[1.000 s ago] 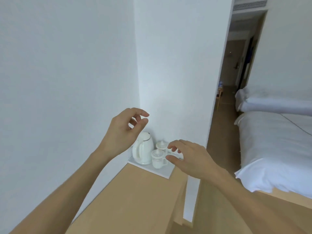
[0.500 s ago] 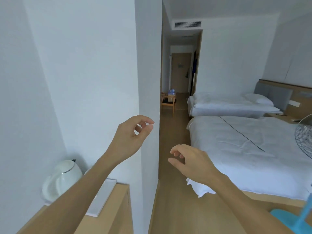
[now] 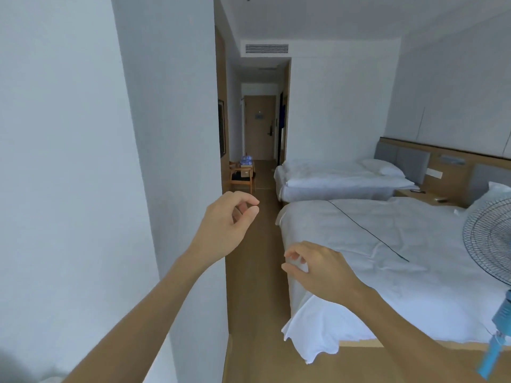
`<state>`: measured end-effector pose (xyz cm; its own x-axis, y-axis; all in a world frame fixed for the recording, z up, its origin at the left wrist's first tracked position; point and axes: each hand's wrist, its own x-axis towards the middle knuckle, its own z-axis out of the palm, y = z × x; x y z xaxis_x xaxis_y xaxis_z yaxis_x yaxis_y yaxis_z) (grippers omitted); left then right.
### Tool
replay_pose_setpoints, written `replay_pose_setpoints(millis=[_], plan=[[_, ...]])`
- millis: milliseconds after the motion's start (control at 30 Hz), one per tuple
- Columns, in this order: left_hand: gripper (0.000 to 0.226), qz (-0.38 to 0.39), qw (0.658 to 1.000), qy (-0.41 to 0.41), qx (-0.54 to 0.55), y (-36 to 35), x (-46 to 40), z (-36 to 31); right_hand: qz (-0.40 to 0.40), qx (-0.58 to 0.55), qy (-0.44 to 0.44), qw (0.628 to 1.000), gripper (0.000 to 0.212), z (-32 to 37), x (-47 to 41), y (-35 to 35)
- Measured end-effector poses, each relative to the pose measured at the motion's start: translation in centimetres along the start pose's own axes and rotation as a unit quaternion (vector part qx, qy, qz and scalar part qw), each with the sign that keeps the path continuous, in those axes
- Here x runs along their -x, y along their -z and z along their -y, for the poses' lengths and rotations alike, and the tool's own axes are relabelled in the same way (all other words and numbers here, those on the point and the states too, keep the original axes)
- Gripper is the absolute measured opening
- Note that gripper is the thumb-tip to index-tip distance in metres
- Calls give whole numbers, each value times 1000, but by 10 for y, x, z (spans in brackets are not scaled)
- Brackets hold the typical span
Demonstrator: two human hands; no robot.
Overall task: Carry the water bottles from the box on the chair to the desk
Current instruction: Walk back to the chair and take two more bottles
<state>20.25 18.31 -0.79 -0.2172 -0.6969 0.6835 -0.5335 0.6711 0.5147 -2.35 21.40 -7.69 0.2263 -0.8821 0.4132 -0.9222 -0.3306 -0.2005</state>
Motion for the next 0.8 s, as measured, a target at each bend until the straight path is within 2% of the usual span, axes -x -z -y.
replay_pose_setpoints(millis=[167, 367, 800], plan=[[11, -19, 999, 2, 41, -42, -82, 43, -19, 9, -26, 999, 27, -53, -73, -14], [9, -13, 999, -16, 41, -103, -155, 87, -23, 8, -44, 999, 28, -116, -150, -45], [15, 11, 999, -8, -47, -227, -340, 222, -11, -18, -19, 1000, 27, -290, -362, -118]])
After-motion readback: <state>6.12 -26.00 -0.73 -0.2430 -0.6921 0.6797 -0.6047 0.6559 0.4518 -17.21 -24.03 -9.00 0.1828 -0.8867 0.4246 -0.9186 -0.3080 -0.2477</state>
